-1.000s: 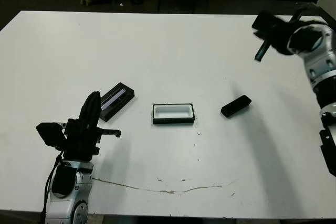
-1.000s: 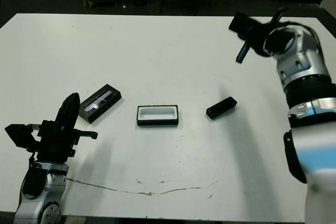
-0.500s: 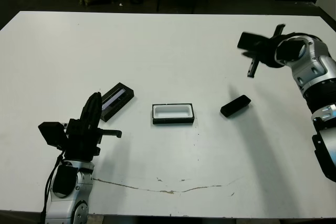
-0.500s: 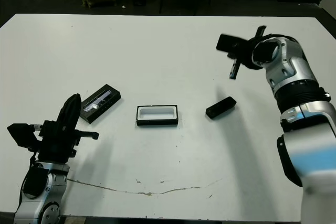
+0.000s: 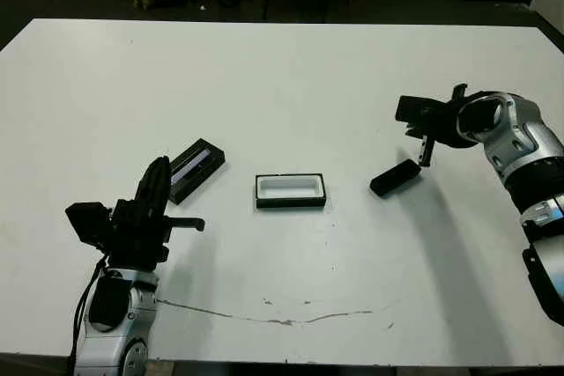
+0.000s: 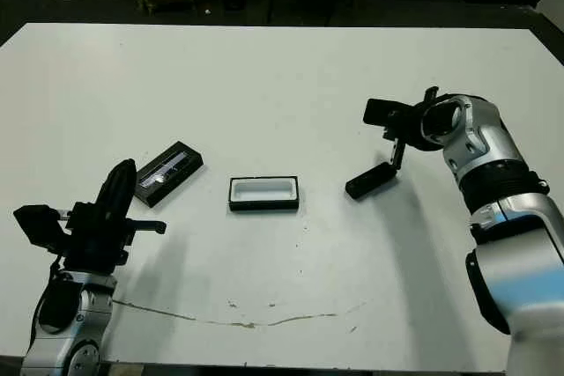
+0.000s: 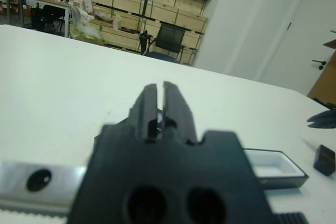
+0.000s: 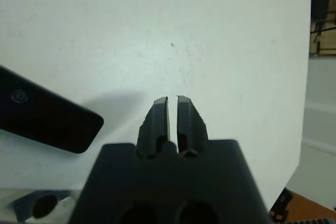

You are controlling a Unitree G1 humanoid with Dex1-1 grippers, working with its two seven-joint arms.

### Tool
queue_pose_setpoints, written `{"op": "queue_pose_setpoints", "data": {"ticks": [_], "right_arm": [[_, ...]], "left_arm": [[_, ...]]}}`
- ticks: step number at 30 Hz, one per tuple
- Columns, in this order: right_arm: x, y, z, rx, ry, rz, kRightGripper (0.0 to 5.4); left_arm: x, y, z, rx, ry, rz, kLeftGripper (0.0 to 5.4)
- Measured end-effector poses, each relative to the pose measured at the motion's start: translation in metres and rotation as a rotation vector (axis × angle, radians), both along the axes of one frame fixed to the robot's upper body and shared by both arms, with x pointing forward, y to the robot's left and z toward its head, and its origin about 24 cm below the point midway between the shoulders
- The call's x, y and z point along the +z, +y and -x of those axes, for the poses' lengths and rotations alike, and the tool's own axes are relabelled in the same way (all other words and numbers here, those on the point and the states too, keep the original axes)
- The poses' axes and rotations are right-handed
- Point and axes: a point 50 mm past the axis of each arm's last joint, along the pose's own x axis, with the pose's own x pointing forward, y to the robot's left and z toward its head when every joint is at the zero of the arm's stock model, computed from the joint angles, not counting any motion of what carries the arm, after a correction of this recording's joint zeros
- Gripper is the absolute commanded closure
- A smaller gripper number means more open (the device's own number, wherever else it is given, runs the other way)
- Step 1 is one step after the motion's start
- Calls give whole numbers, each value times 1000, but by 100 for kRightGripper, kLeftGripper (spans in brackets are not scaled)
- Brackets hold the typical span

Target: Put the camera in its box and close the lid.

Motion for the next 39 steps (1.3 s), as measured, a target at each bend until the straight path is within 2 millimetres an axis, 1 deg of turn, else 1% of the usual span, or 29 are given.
{"op": "queue_pose_setpoints", "data": {"ticks": [6, 12, 28, 34, 39], "right_arm": [[-13, -1, 6, 4, 42, -10, 540], [-22, 0, 10, 14, 63, -21, 540], [-24, 4, 11, 47, 68, -13, 540], [-23, -2, 14, 46, 75, -22, 540], [-24, -11, 22, 64, 84, -23, 540]], "left_arm": [[-1, 0, 0, 1, -2, -5, 539], [-2, -1, 2, -2, 1, -7, 539], [-3, -3, 4, 6, 8, -7, 539], [-4, -3, 3, 10, -6, -22, 539], [-3, -4, 3, 13, -9, -15, 539]]}}
